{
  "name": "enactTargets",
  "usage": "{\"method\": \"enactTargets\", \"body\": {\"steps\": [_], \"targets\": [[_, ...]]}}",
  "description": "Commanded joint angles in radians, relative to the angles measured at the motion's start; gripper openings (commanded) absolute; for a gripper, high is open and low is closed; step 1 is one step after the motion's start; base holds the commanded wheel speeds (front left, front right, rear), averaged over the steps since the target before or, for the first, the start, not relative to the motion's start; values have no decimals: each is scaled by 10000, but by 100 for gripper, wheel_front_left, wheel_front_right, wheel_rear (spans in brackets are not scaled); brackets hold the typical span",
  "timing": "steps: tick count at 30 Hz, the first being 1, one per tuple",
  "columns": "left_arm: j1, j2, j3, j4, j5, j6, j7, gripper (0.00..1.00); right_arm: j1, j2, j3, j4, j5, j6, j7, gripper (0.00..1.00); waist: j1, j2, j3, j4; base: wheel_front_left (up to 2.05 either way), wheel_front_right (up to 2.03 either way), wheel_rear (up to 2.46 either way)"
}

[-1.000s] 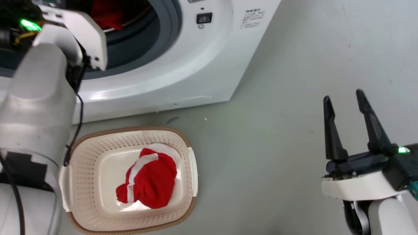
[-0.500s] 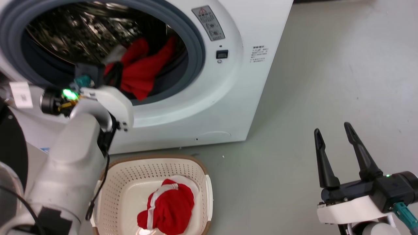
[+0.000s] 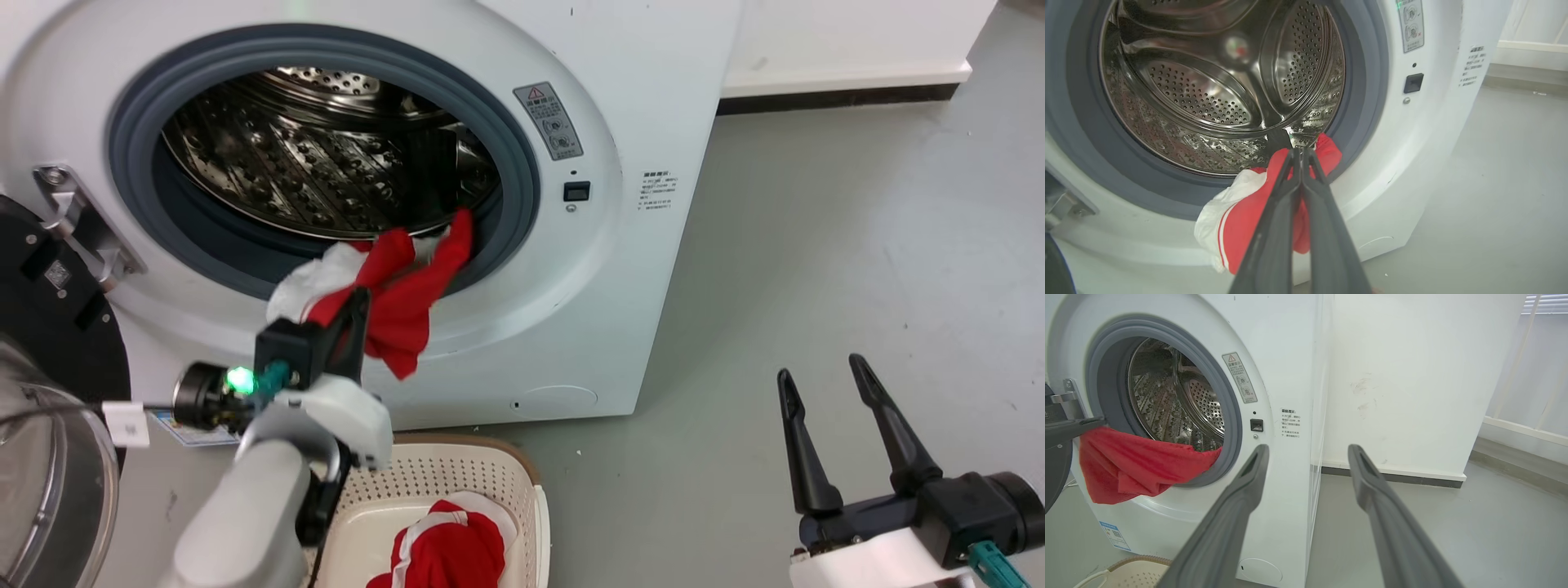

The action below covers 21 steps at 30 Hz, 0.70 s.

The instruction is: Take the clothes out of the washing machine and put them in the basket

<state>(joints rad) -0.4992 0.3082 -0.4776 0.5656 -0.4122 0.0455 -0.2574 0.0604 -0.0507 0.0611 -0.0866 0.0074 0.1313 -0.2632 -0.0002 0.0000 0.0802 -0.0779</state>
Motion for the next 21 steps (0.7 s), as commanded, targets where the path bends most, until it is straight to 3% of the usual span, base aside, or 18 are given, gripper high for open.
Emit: {"method": "enactTargets", "body": {"steps": [1, 11, 15, 21], "targets": [[276, 58, -27, -270, -34, 77, 53, 0, 130, 10, 4, 37, -40, -11, -23, 100, 2, 0, -100, 54, 0, 0, 0], [2617, 731, -492, -3598, -33, 737, 1284, 0, 225, 12, -78, 15, 85, -11, -23, 100, 2, 0, -180, 289, 0, 0, 0], [3074, 777, -575, -3853, -179, 781, 1464, 0, -34, 12, 7, -37, 92, -11, -23, 100, 2, 0, 88, 243, 0, 0, 0], [3126, 554, -643, -3132, -410, 615, 1305, 0, -388, 12, 8, -85, 41, -11, -23, 100, 2, 0, 779, -10, 0, 0, 0]]}}
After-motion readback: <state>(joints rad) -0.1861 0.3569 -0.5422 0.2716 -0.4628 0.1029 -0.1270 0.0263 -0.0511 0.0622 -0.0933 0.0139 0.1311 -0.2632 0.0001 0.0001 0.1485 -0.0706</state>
